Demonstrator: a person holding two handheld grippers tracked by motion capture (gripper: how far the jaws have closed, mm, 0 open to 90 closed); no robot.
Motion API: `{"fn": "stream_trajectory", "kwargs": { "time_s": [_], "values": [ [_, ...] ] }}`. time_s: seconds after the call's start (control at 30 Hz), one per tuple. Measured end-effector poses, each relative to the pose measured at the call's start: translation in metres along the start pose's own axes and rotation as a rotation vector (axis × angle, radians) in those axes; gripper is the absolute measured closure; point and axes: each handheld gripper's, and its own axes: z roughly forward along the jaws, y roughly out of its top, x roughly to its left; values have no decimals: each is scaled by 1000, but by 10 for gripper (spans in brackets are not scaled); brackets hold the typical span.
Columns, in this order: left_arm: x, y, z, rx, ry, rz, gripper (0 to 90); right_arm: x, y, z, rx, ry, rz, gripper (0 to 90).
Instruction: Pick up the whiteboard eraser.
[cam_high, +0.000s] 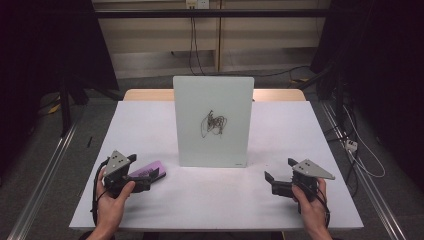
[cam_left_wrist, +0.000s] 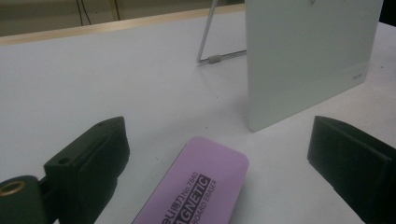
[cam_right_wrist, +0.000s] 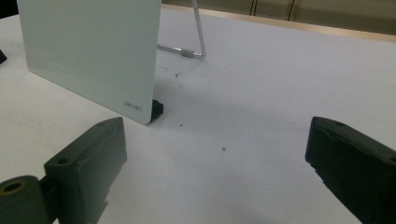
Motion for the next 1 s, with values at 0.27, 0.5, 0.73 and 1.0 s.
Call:
{"fn": "stream_trajectory", "kwargs": {
  "time_s": [0.27, 0.5, 0.73, 1.0],
  "values": [
    [1, 3, -2, -2, -3, -1, 58, -1, 0, -1, 0, 27, 6, 45],
    [5, 2, 2, 27, -22, 0, 87, -1, -1, -1, 1, 36, 9, 44],
    [10, 5, 4, 68, -47, 28, 91, 1, 0, 0, 4, 45, 0, 43],
    [17, 10, 3, 91, -62, 71, 90, 0, 0, 3, 11, 51, -1, 43]
  ]
}}
